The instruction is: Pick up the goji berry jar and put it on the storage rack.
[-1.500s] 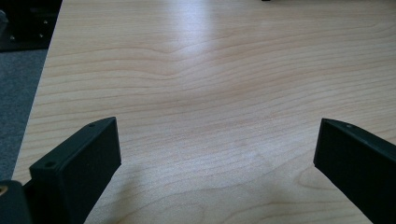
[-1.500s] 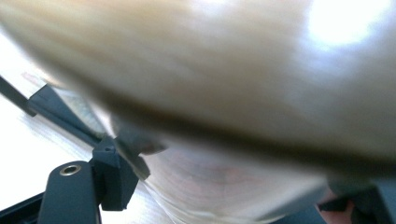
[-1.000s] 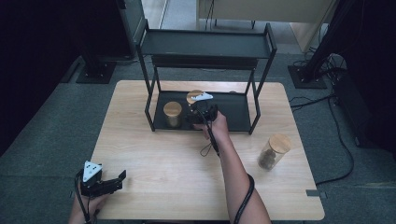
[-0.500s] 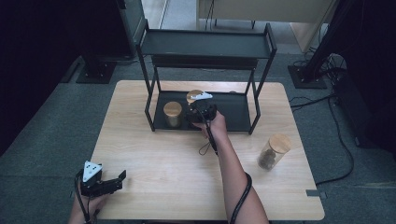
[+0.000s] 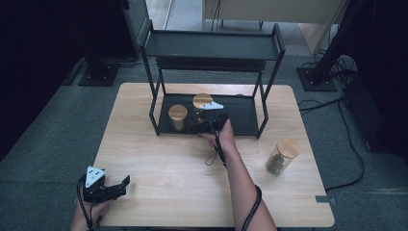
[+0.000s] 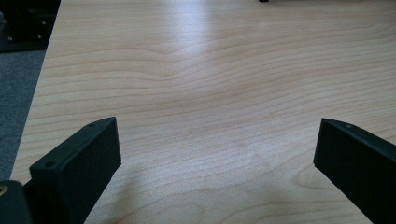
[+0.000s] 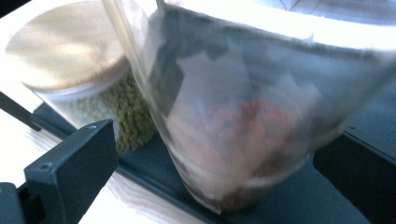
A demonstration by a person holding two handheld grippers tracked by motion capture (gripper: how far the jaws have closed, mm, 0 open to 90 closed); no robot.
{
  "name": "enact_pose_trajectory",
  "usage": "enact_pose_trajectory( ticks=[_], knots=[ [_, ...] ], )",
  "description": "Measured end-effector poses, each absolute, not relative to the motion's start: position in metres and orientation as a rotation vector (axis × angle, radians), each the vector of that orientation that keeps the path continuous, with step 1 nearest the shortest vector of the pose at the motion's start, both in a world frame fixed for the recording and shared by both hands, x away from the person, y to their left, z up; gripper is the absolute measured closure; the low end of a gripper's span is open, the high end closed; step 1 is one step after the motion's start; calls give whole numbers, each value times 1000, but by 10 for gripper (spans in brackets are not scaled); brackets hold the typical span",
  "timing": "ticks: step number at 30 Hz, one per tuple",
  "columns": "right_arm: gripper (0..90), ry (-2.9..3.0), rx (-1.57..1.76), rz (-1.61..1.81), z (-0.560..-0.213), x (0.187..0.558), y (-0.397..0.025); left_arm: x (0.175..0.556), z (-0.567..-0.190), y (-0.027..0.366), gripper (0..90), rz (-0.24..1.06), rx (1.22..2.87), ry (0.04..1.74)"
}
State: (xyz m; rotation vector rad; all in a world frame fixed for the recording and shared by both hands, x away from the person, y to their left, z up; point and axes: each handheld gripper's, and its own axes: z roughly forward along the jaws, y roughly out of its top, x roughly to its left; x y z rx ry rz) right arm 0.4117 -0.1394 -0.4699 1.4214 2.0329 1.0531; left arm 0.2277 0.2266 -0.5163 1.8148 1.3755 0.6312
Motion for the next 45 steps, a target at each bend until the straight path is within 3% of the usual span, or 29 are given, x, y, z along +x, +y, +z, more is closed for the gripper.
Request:
enact_pose_trajectory(
  ticks=[22,45],
  knots=[
    [0,2035,1396,1002,-519,378,-149,228,-516,227,9,635,1811,1383],
    [0,2052,1360,1019,-521,352,-150,228,-516,227,9,635,1819,1380]
  ],
)
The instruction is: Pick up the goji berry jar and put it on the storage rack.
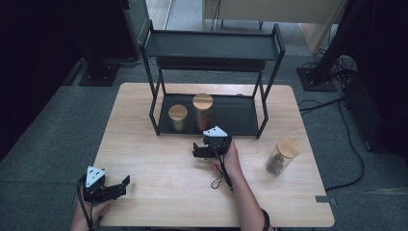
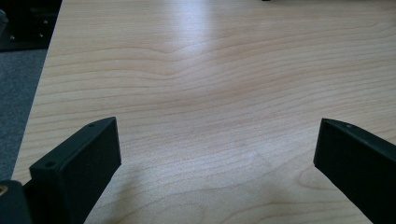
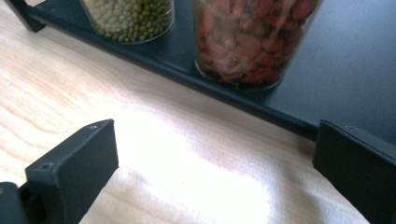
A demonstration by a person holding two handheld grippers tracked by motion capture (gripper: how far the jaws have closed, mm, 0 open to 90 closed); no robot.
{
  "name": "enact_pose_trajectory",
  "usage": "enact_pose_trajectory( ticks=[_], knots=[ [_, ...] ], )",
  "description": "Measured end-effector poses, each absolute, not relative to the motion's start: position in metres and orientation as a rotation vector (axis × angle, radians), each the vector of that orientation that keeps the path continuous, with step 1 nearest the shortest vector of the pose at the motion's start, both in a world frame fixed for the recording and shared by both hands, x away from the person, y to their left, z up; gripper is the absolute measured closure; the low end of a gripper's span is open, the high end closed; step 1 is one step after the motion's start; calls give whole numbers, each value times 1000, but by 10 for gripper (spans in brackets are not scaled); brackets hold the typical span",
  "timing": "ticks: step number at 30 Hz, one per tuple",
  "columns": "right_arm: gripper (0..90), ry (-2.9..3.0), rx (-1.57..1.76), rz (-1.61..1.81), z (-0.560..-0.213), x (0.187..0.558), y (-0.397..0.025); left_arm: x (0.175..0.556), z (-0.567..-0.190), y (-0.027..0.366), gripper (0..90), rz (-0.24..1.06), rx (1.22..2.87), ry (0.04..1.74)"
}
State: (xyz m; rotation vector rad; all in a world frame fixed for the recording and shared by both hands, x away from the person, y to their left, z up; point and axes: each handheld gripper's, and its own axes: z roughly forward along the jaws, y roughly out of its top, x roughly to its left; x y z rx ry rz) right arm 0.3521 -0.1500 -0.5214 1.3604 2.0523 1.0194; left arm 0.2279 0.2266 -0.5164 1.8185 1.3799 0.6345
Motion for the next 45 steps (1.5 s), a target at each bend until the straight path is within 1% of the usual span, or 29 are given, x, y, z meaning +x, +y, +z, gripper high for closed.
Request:
enact_pose_trajectory(
  ticks=[45],
  knots=[
    [0,2090,1289,1023,-522,282,-159,228,-516,225,9,636,1838,1360]
  ],
)
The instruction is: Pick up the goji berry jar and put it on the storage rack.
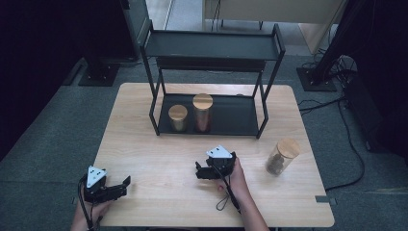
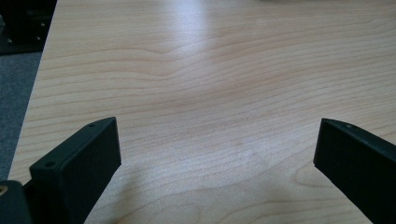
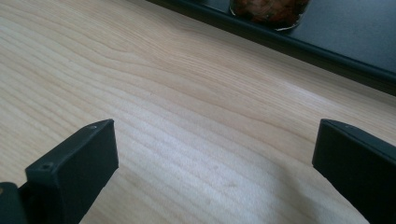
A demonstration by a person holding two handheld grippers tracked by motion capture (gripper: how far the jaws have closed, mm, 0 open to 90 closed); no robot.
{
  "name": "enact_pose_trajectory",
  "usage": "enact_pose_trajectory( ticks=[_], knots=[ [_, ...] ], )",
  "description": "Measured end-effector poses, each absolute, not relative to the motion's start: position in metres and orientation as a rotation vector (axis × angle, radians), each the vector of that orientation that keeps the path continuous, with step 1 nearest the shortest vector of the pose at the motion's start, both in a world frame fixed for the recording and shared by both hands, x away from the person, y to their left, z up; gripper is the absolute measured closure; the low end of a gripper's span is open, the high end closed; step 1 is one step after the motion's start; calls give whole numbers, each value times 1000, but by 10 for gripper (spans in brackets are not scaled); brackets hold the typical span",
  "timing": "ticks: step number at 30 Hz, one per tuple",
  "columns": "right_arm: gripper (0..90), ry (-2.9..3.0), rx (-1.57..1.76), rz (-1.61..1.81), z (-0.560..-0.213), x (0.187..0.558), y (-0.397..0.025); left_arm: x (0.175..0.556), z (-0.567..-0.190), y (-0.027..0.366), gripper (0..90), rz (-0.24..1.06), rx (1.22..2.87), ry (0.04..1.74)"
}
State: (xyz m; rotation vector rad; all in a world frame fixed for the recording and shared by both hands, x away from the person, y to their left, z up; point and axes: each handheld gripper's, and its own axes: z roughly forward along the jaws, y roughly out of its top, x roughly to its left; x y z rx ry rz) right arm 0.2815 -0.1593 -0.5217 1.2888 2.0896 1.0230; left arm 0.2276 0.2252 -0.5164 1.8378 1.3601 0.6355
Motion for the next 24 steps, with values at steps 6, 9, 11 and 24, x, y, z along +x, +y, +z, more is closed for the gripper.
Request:
enact_pose_trajectory(
  ticks=[6,9,11,24],
  knots=[
    [0,2084,1291,1031,-522,272,-164,227,-516,225,9,636,1840,1361],
    [0,2075,1295,1035,-521,268,-167,228,-516,225,9,637,1836,1360],
    [0,2075,1294,1033,-522,265,-169,227,-516,225,8,637,1837,1361],
    [0,2064,1304,1034,-522,246,-185,227,-516,225,8,641,1840,1360]
  ],
)
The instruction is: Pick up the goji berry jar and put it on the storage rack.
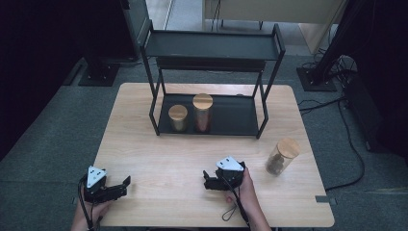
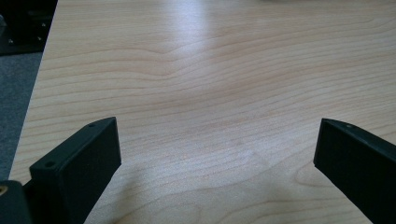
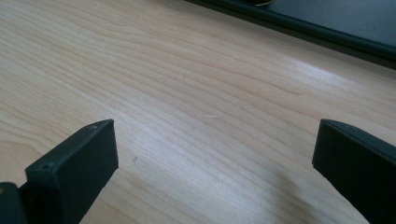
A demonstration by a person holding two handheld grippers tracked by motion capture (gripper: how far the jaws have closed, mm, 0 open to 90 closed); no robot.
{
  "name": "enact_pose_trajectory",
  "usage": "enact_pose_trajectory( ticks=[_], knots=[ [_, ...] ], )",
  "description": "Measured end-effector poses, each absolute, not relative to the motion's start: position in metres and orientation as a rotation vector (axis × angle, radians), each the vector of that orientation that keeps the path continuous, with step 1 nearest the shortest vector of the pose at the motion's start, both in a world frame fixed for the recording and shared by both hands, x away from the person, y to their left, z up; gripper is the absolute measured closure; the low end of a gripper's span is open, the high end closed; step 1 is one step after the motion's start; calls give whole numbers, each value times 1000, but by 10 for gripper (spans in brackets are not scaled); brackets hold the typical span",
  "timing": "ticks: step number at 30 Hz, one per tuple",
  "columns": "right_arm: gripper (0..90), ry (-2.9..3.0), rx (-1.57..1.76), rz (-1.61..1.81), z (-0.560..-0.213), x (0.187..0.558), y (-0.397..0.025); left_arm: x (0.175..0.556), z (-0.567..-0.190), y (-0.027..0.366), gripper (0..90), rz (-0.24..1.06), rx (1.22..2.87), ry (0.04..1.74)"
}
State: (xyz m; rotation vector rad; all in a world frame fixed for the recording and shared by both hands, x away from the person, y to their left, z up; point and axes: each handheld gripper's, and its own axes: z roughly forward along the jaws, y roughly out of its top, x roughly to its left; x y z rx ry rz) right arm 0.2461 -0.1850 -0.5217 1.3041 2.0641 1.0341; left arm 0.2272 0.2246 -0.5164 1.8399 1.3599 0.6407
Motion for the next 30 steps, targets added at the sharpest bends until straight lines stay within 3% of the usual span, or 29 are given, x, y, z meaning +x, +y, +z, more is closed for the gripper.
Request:
enact_pose_trajectory(
  ticks=[30],
  knots=[
    [0,1999,1365,1061,-522,217,-223,227,-516,225,9,643,1839,1360]
  ],
)
